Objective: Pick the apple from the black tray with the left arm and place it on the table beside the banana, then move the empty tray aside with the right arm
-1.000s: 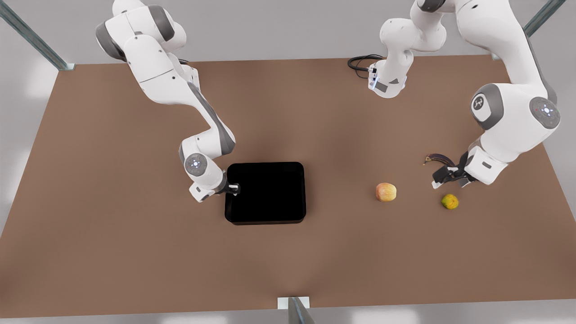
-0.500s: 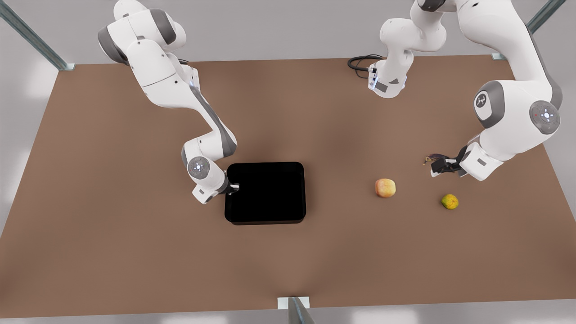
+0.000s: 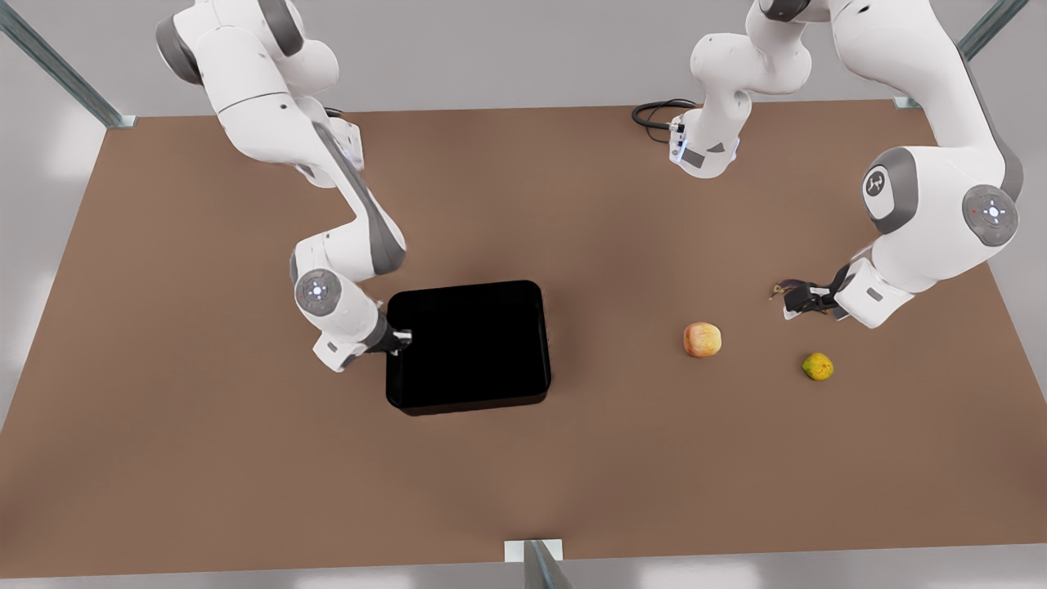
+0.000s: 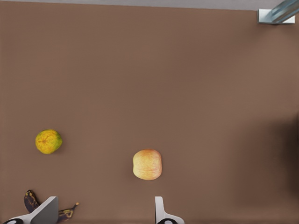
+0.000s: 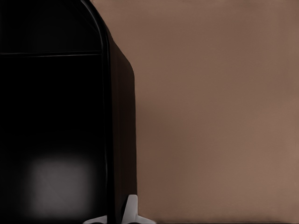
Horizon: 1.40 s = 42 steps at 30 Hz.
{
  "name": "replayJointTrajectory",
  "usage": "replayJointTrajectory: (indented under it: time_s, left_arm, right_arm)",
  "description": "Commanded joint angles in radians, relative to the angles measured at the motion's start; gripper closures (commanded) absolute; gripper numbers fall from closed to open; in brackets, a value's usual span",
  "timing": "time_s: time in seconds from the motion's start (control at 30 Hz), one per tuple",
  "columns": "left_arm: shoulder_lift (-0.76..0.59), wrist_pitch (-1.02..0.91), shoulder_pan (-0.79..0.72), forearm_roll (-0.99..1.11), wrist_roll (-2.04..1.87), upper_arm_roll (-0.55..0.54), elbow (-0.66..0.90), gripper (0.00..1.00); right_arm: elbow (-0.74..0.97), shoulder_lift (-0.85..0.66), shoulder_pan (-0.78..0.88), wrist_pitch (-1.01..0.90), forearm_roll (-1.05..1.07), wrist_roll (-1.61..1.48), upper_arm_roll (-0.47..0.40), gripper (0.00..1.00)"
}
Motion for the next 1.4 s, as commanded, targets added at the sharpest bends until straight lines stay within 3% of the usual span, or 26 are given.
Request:
replayJointTrajectory:
  time_s: [0.0,0.13,0.4,0.53,0.83,0.87,0.93,1.0,1.07,1.2,1.37]
  left_arm:
    - [-0.001,-0.001,0.0,0.001,0.015,0.0,0.001,0.0]
    - [-0.002,-0.001,0.0,0.001,0.015,0.0,0.001,0.0]
    - [-0.001,-0.002,0.0,0.001,0.015,0.0,-0.001,0.0]
    - [0.004,0.004,0.0,0.003,0.015,-0.001,0.001,0.0]
    - [0.008,0.025,-0.006,0.057,0.013,-0.009,0.017,0.0]
    - [0.01,0.027,-0.006,0.057,0.013,-0.009,0.017,0.0]
    - [0.011,0.027,-0.006,0.058,0.013,-0.009,0.017,0.0]
    - [0.013,0.028,-0.006,0.058,0.013,-0.009,0.017,0.0]
    - [0.013,0.028,-0.006,0.058,0.013,-0.009,0.017,0.0]
    - [0.013,0.028,-0.006,0.06,0.013,-0.009,0.017,0.0]
    - [0.011,0.028,-0.008,0.061,0.013,-0.01,0.017,0.0]
  right_arm:
    - [0.048,-0.007,-0.035,-0.238,-0.018,-0.185,-0.001,0.87]
    - [0.12,-0.007,-0.174,-0.356,-0.027,-0.426,-0.004,0.87]
    - [0.21,0.038,-0.187,-0.378,-0.064,-0.923,-0.252,0.88]
    - [0.27,0.102,-0.297,-0.372,-0.064,-1.081,-0.255,0.89]
    - [0.371,0.331,-0.354,-0.28,-0.064,-1.089,-0.263,0.86]
    - [0.377,0.342,-0.354,-0.28,-0.064,-1.078,-0.265,0.78]
    - [0.385,0.342,-0.351,-0.257,-0.062,-1.063,-0.268,0.34]
    - [0.396,0.328,-0.348,-0.26,-0.036,-1.047,-0.269,0.05]
    - [0.433,0.231,-0.322,-0.304,0.052,-1.017,-0.255,0.0]
    - [0.433,0.015,-0.314,-0.419,0.036,-0.722,-0.1,0.0]
    - [0.433,0.0,-0.299,-0.427,0.013,-0.27,-0.111,0.0]
